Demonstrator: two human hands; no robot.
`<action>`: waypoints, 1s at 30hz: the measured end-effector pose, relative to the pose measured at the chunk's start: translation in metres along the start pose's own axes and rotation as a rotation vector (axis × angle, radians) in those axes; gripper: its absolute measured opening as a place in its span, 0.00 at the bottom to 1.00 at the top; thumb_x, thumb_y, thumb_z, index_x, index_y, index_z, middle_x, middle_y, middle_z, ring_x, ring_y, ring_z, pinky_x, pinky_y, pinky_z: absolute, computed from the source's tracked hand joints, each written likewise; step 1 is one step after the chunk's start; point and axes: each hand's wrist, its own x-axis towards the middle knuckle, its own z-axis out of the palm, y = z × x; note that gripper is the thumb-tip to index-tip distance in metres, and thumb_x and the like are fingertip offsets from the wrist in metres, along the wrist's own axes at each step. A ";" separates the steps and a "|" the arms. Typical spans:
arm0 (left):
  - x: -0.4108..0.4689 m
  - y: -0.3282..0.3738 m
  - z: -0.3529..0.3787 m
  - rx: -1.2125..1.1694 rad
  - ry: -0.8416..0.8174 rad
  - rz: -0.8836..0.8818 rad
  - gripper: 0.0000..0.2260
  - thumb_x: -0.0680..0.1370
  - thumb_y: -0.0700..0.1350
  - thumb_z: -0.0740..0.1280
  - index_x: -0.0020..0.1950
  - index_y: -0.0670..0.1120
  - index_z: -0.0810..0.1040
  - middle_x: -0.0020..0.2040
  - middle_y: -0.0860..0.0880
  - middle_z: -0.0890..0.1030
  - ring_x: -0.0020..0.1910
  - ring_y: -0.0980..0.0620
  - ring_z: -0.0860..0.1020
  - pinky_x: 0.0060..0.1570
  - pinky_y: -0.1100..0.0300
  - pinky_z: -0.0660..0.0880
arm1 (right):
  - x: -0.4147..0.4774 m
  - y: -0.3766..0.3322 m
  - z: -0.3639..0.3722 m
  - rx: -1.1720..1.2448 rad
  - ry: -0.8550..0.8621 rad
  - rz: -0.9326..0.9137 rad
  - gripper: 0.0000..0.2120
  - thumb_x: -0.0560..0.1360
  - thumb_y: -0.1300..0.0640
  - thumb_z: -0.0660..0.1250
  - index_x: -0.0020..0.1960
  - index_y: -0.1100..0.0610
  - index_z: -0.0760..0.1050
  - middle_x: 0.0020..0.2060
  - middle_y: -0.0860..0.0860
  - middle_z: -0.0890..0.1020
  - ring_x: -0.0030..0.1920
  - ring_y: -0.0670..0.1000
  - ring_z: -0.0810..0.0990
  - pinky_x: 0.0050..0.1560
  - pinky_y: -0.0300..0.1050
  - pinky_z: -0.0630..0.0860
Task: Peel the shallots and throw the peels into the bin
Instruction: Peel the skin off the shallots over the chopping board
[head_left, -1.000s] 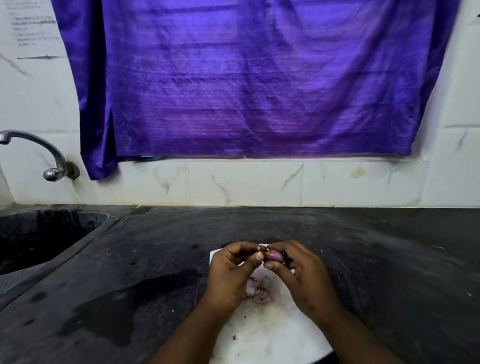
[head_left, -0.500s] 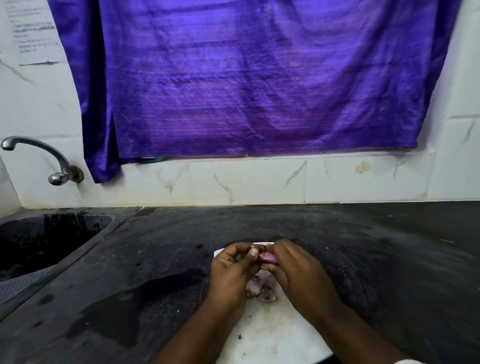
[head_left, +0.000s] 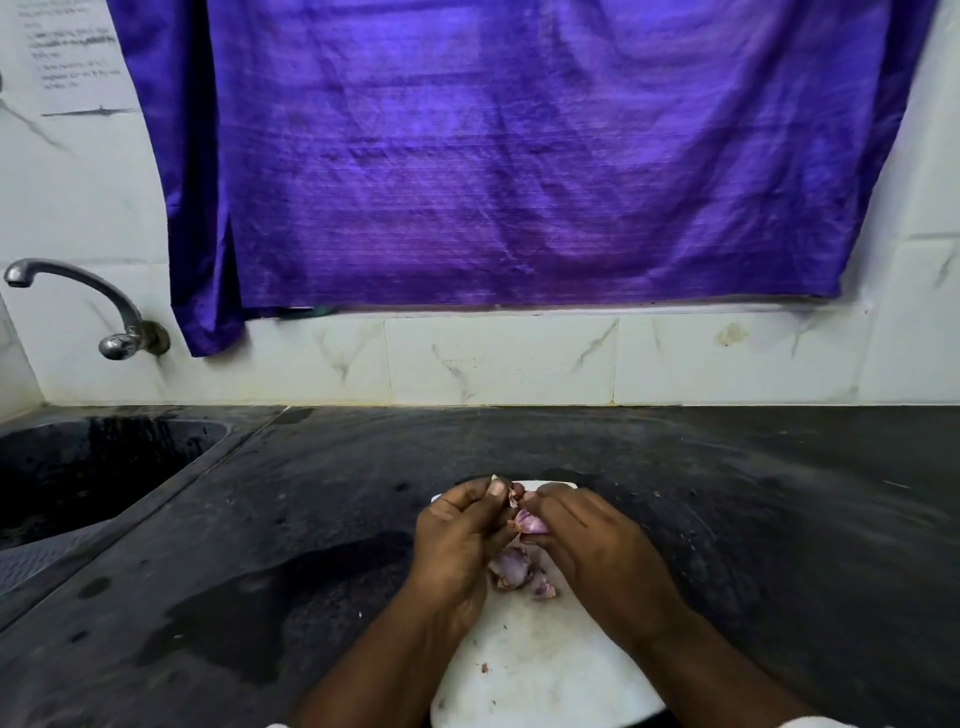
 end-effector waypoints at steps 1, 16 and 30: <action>0.000 -0.001 0.000 0.004 -0.009 0.010 0.06 0.80 0.35 0.68 0.46 0.37 0.84 0.40 0.41 0.87 0.37 0.49 0.85 0.39 0.60 0.84 | 0.000 0.002 0.000 0.080 0.003 0.071 0.10 0.78 0.55 0.66 0.57 0.54 0.80 0.52 0.48 0.84 0.52 0.48 0.83 0.52 0.42 0.80; -0.004 -0.002 -0.002 0.597 -0.094 0.427 0.07 0.73 0.30 0.76 0.43 0.42 0.86 0.42 0.48 0.87 0.44 0.54 0.85 0.45 0.58 0.81 | 0.001 0.011 -0.008 0.679 0.103 0.532 0.16 0.72 0.64 0.77 0.55 0.48 0.82 0.54 0.36 0.81 0.57 0.42 0.82 0.55 0.37 0.81; -0.014 0.002 0.002 0.721 -0.156 0.663 0.07 0.76 0.36 0.75 0.48 0.48 0.87 0.47 0.53 0.86 0.50 0.52 0.85 0.46 0.56 0.82 | -0.001 0.012 -0.009 0.698 0.052 0.579 0.21 0.72 0.60 0.78 0.62 0.46 0.81 0.54 0.37 0.85 0.54 0.41 0.85 0.55 0.39 0.81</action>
